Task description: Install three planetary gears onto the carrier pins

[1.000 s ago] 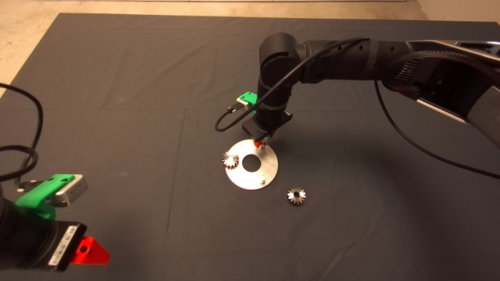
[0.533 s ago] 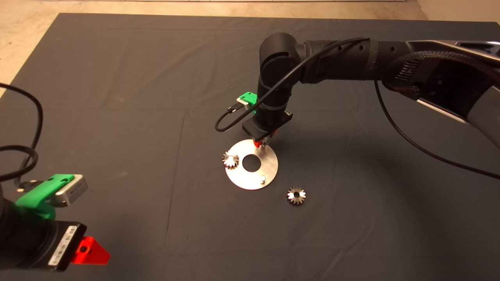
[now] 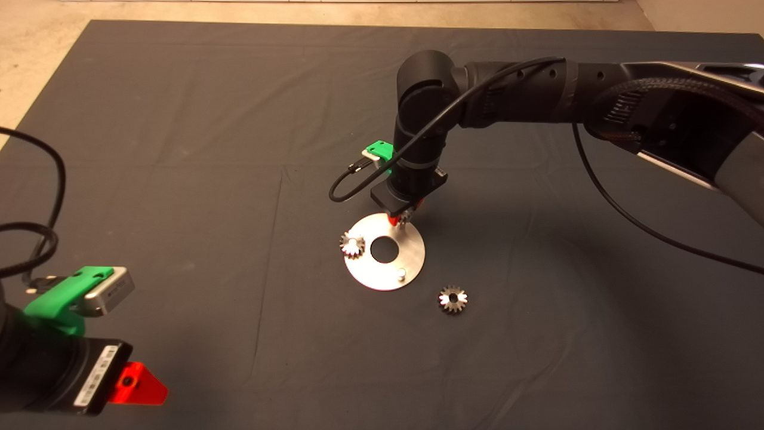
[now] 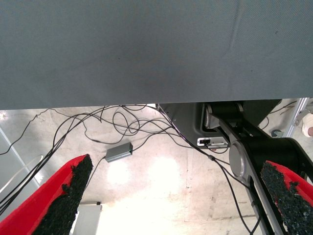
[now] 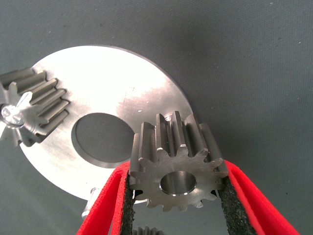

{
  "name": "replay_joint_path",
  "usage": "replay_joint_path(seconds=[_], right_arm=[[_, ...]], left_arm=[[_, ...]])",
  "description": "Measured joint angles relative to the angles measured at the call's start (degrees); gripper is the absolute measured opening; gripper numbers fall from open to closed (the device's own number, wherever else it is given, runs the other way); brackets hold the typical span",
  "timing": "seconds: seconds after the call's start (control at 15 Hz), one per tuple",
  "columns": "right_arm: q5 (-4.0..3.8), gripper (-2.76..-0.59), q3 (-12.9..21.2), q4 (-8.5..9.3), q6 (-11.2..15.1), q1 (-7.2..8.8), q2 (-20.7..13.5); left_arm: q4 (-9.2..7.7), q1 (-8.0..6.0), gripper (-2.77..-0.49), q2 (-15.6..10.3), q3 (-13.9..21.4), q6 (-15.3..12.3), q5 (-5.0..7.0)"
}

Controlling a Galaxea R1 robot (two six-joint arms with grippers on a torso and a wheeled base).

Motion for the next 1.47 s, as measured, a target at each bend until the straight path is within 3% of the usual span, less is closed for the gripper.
replay_joint_path(seconds=[1.47], right_arm=[[-0.07,-2.31,2.10,0.11,-0.02,-0.31,-1.82]], left_arm=[[-0.01,0.00,-0.75,-0.01,0.02,0.00,0.00]])
